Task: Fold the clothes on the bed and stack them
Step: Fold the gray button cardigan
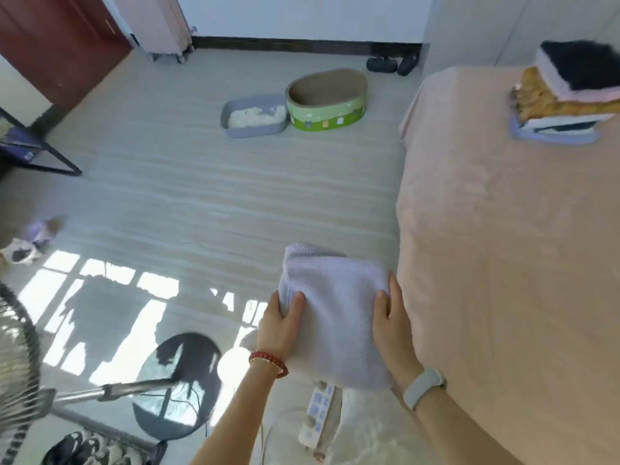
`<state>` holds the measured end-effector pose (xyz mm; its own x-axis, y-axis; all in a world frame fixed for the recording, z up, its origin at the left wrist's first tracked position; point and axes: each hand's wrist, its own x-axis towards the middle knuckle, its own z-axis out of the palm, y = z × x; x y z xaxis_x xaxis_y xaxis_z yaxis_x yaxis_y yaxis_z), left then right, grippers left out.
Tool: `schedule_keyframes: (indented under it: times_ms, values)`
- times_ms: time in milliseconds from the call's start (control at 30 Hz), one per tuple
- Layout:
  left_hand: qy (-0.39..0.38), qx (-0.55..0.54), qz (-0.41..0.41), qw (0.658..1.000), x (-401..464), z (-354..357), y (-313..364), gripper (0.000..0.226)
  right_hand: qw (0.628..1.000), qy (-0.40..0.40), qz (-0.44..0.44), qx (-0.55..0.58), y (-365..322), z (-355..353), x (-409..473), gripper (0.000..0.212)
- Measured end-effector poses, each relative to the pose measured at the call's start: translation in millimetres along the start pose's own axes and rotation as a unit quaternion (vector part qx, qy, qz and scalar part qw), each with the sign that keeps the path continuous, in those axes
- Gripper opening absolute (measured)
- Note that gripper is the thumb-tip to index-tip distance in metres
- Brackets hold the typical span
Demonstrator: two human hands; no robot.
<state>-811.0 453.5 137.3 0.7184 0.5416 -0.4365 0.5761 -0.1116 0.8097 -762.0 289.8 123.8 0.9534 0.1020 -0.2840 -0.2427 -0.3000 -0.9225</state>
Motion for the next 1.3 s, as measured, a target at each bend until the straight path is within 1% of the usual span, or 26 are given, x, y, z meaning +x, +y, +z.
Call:
schedule_keyframes:
  times_ms: [67,200,267,333,433,467,533,600,667,733,800,900,1000,1067,1167,1300]
  values:
    - [-0.005,0.007,0.013,1.000,40,17,31,0.026,1.000,0.019,0.009,-0.003,-13,-6,47,0.047]
    - [-0.026,0.014,0.019,0.999,113,61,108,0.019,0.998,0.054,0.018,0.010,-45,-35,144,0.047]
    - [-0.040,0.023,0.040,0.998,144,81,150,0.016,0.997,0.074,0.023,0.005,-63,-49,187,0.047]
    - [-0.048,0.033,0.057,0.997,170,99,185,0.018,0.995,0.095,0.033,0.017,-78,-62,222,0.047]
    - [-0.069,0.035,0.064,0.995,202,122,221,0.020,0.990,0.133,0.040,0.030,-98,-78,259,0.044]
    - [-0.080,0.033,0.063,0.994,214,130,230,0.023,0.987,0.149,0.047,0.034,-102,-83,271,0.040]
    - [-0.104,0.039,0.068,0.991,239,146,247,0.038,0.982,0.176,0.062,0.044,-105,-90,295,0.033]
    - [-0.129,0.058,0.075,0.987,268,164,266,0.047,0.978,0.189,0.078,0.044,-103,-96,325,0.035]
    - [-0.156,0.073,0.082,0.982,302,185,287,0.044,0.975,0.199,0.087,0.044,-105,-103,358,0.040]
    - [-0.194,0.085,0.091,0.973,339,210,310,0.033,0.970,0.218,0.093,0.053,-111,-111,393,0.044]
    - [-0.231,0.105,0.108,0.961,379,238,340,0.025,0.961,0.250,0.100,0.068,-118,-118,431,0.046]
    - [-0.291,0.123,0.137,0.939,436,283,390,0.027,0.939,0.309,0.111,0.098,-130,-130,496,0.047]
    - [-0.359,0.157,0.151,0.908,489,319,441,0.021,0.913,0.365,0.124,0.130,-147,-140,549,0.047]
    - [-0.395,0.174,0.169,0.886,516,345,476,0.019,0.902,0.389,0.124,0.139,-158,-150,580,0.048]
    - [-0.439,0.202,0.206,0.851,542,397,528,0.021,0.880,0.429,0.131,0.158,-169,-177,619,0.052]
    - [-0.496,0.231,0.262,0.795,546,483,588,0.025,0.834,0.512,0.109,0.175,-178,-236,656,0.051]
